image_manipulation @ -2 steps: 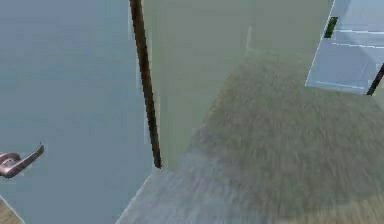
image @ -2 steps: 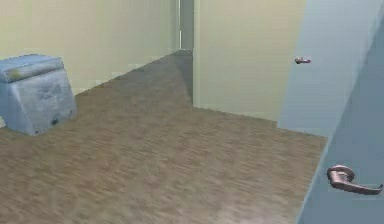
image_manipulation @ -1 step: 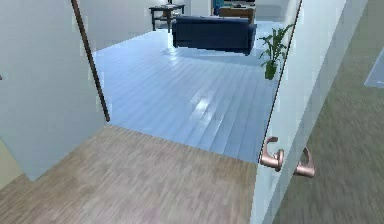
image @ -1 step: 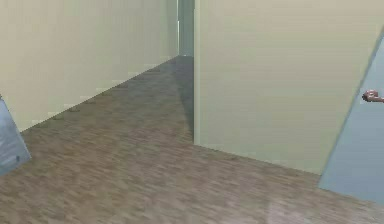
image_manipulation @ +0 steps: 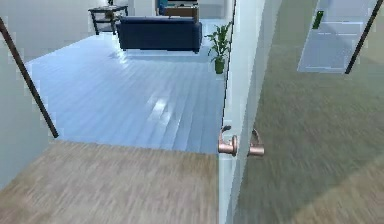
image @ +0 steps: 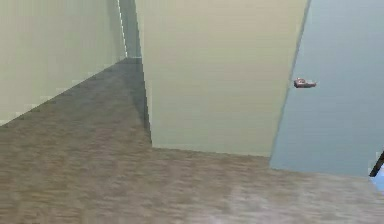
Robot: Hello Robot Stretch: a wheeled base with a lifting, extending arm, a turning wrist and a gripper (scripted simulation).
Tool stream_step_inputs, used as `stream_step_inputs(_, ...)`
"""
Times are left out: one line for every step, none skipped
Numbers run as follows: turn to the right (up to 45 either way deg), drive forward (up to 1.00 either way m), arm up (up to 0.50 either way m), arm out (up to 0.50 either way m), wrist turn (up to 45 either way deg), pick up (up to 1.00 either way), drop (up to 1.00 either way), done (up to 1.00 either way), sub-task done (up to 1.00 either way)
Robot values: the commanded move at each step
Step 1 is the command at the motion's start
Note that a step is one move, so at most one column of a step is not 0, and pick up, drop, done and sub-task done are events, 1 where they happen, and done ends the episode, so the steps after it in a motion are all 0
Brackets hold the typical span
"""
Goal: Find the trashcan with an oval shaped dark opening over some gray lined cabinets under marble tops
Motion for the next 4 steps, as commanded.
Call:
stream_step_inputs(0.0,0.05,0.0,0.0,0.0,0.0,0.0,0.0,0.0)
stream_step_inputs(45.0,0.0,0.0,0.0,0.0,0.0,0.0,0.0,0.0)
stream_step_inputs(3.0,0.0,0.0,0.0,0.0,0.0,0.0,0.0,0.0)
stream_step_inputs(0.0,0.5,0.0,0.0,0.0,0.0,0.0,0.0,0.0)
